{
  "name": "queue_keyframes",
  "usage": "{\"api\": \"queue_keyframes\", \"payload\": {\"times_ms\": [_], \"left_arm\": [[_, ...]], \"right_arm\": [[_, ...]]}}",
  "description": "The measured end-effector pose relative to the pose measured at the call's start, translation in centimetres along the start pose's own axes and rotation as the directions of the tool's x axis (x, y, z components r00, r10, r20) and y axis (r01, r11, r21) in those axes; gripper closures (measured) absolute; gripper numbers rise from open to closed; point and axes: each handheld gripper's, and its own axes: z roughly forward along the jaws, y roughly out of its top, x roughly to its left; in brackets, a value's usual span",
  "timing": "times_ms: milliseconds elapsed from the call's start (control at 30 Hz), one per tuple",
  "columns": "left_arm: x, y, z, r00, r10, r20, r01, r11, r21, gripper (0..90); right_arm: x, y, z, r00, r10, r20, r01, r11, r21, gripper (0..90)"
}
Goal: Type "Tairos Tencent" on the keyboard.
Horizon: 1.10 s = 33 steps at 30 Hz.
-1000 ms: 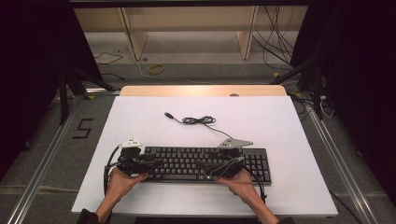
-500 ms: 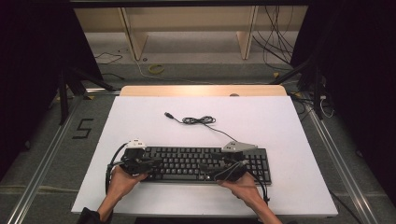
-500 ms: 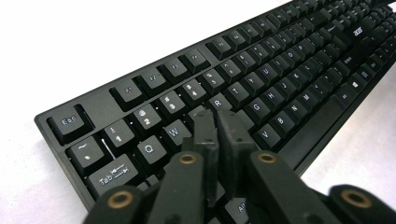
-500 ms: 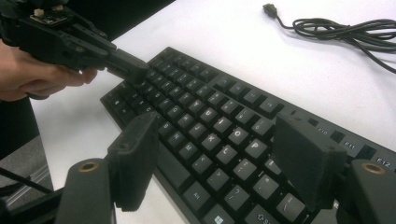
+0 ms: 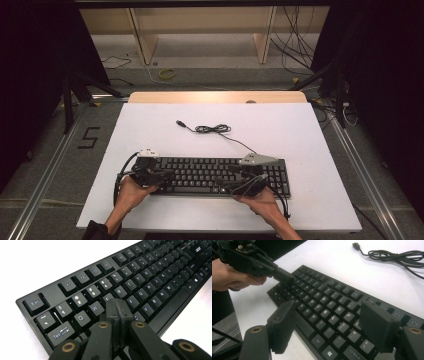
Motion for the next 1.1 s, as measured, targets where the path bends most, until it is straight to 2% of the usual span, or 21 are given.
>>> {"api": "queue_keyframes", "payload": {"times_ms": [267,600,667,867,967,1100], "left_arm": [[-0.03,0.29,0.59,1.0,0.009,-0.001,-0.009,0.9995,0.031,89.2],[0.05,0.18,0.82,1.0,-0.003,-0.008,0.004,0.999,0.045,89.3],[0.06,0.1,0.99,0.9999,-0.004,-0.011,0.005,0.9981,0.062,89.3],[0.18,-0.04,1.06,0.9999,-0.014,-0.003,0.014,0.9986,0.052,89.6],[-0.02,0.01,1.03,0.9998,-0.012,-0.015,0.013,0.9986,0.051,89.5],[-0.2,0.14,0.54,0.9999,-0.012,-0.01,0.012,0.9998,0.018,88.9]], "right_arm": [[-0.1,-0.23,-0.27,1.0,0.002,0.003,-0.002,1.0,0.001,29.7],[-0.09,-0.33,-0.31,1.0,0.005,0.004,-0.005,1.0,0.003,29.4],[-0.09,-0.34,-0.35,1.0,0.005,0.003,-0.005,1.0,0.002,29.4],[-0.09,-0.36,-0.58,1.0,0.005,0.005,-0.005,1.0,0.002,29.4],[-0.14,-0.47,-0.58,1.0,0.004,0.008,-0.004,1.0,0.002,29.4],[-0.11,-0.5,-0.58,1.0,0.003,0.006,-0.003,1.0,0.002,29.4]]}}
